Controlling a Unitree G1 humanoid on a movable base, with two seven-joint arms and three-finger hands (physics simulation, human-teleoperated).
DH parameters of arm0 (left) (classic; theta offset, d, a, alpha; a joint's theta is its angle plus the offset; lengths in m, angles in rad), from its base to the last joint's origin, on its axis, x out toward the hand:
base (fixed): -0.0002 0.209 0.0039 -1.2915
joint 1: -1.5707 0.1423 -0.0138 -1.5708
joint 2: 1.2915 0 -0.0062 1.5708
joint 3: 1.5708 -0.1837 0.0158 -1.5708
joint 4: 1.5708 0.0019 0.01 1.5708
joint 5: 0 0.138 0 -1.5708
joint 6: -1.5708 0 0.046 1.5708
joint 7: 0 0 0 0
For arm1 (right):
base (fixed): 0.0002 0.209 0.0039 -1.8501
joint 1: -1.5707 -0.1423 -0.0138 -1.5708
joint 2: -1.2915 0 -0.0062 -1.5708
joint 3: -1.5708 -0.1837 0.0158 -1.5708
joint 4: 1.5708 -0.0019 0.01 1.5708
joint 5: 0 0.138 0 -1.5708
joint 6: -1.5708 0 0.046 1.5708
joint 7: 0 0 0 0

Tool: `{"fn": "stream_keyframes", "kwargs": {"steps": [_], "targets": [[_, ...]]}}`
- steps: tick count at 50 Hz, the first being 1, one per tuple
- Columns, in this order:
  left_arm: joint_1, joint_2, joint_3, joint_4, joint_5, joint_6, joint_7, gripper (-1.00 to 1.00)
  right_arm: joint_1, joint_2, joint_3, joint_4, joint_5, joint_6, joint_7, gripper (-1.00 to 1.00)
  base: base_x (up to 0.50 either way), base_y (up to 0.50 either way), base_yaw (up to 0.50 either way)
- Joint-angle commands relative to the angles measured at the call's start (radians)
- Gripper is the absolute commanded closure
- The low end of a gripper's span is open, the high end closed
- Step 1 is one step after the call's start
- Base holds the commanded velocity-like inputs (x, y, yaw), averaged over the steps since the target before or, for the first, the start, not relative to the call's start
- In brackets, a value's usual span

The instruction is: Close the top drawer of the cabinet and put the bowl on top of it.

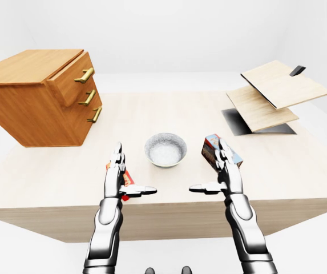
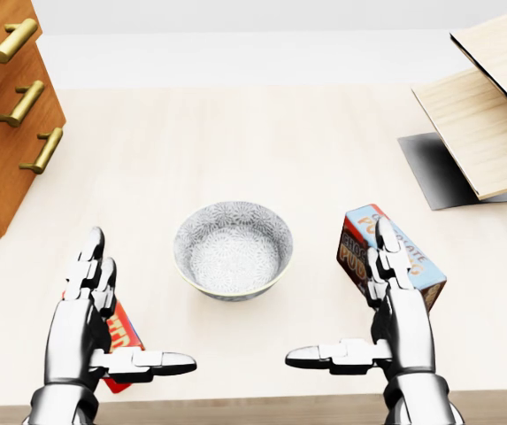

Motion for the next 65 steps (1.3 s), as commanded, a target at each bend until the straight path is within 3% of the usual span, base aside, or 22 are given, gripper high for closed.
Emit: {"fn": "stream_keyframes", "kwargs": {"steps": [1, 5, 7, 19, 32, 65], "targets": [[0.022, 0.015, 0.031, -0.065, -0.009, 0.028, -0.014, -1.00, 0.064, -0.008, -0.030, -0.157, 0.013, 0.051, 0.005, -1.00, 0.00, 0.00, 0.00], [0.033, 0.017, 0.038, -0.103, -0.017, 0.043, -0.025, -1.00, 0.088, -0.002, -0.027, -0.205, 0.012, 0.065, 0.006, -1.00, 0.00, 0.00, 0.00], [0.071, 0.014, 0.035, -0.192, -0.017, 0.083, -0.029, -1.00, 0.098, 0.005, -0.033, -0.238, 0.011, 0.071, -0.014, -1.00, 0.00, 0.00, 0.00], [0.227, -0.005, 0.013, -0.503, 0.005, 0.083, -0.061, -1.00, 0.232, 0.015, -0.001, -0.463, 0.010, 0.071, 0.007, -1.00, 0.00, 0.00, 0.00], [0.285, -0.016, 0.052, -0.662, -0.026, 0.083, -0.099, -1.00, 0.292, 0.020, -0.054, -0.654, 0.063, 0.071, 0.046, -1.00, 0.00, 0.00, 0.00], [0.284, -0.031, 0.081, -0.672, -0.048, 0.083, -0.118, -1.00, 0.336, 0.047, -0.074, -0.718, 0.074, 0.071, 0.110, -1.00, 0.05, 0.00, 0.00]]}}
